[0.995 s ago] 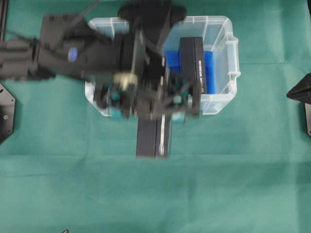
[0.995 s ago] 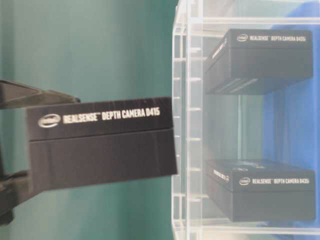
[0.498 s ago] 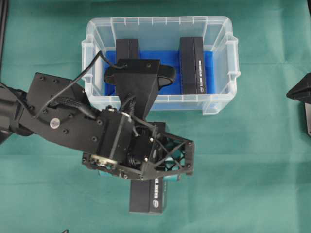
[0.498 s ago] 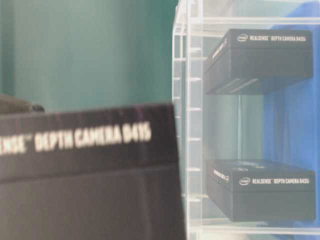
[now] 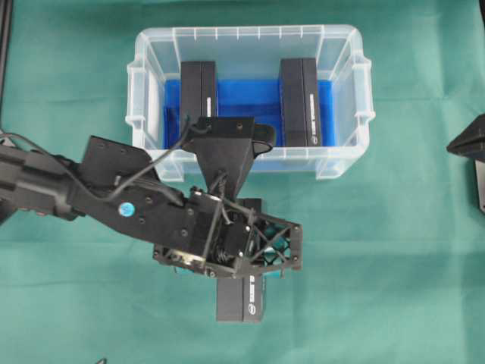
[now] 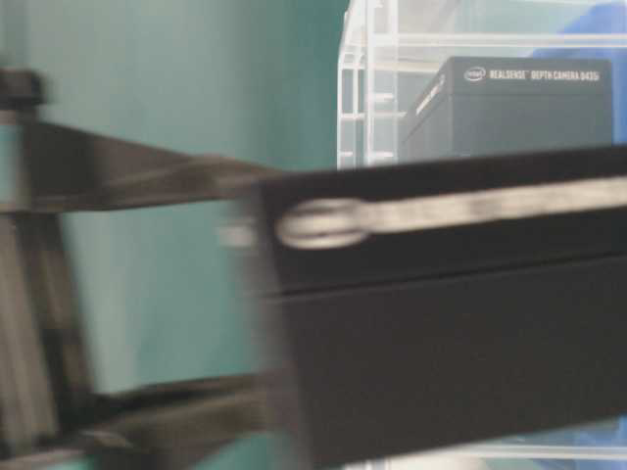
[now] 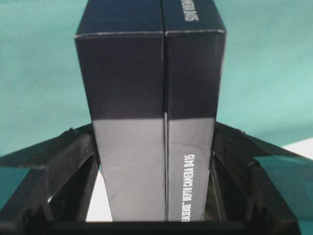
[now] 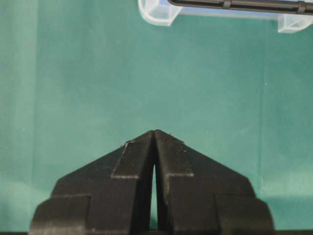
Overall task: Take the box out of the case with the left arm.
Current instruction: 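Carry the box forward and lower it onto the cloth in front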
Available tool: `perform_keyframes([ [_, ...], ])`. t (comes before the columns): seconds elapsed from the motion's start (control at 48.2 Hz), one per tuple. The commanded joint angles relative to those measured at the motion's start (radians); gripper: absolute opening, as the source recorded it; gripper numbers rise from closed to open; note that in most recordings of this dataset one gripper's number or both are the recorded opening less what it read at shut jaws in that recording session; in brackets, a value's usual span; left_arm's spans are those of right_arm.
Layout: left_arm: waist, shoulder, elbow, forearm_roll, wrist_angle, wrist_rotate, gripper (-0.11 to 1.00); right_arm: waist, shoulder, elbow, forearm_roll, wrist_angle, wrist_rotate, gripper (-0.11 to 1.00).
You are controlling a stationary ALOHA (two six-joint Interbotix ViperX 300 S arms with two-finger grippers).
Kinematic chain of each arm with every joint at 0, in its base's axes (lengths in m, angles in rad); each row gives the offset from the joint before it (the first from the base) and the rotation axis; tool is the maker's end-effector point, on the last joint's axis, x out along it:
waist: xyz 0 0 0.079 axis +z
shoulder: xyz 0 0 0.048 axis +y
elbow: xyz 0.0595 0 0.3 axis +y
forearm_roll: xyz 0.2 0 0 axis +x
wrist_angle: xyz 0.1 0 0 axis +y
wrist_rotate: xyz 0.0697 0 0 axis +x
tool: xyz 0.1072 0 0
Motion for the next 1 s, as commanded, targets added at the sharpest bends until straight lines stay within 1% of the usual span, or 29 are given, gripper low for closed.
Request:
perform_keyframes([
  [0.0,0.003,-0.055,0.034,0.006,-0.049,-0.005,0.61,-0.002,0.008,-0.029,-0.002,-0.003,0.002,0.02],
  [0.228,0.014,-0.023,0.137,0.006,-0.181,-0.008,0.61,-0.002,0.006,-0.029,0.000,-0.003,0.002,0.02],
  [0.518,0.015,0.040,0.216,0.005,-0.279,-0.008,0.61,-0.002,0.006,-0.029,-0.002,-0.003,0.002,0.02],
  [0.663,0.015,0.038,0.268,0.003,-0.328,-0.006,0.61,0.000,0.008,-0.031,-0.002,-0.003,0.002,0.02],
  [0.829,0.021,0.028,0.318,0.003,-0.428,-0.006,0.61,0.000,0.008,-0.029,-0.002,-0.003,0.002,0.02],
  [0.974,0.023,0.026,0.330,0.003,-0.466,-0.005,0.61,0.000,0.006,-0.031,0.000,-0.003,0.003,0.02],
])
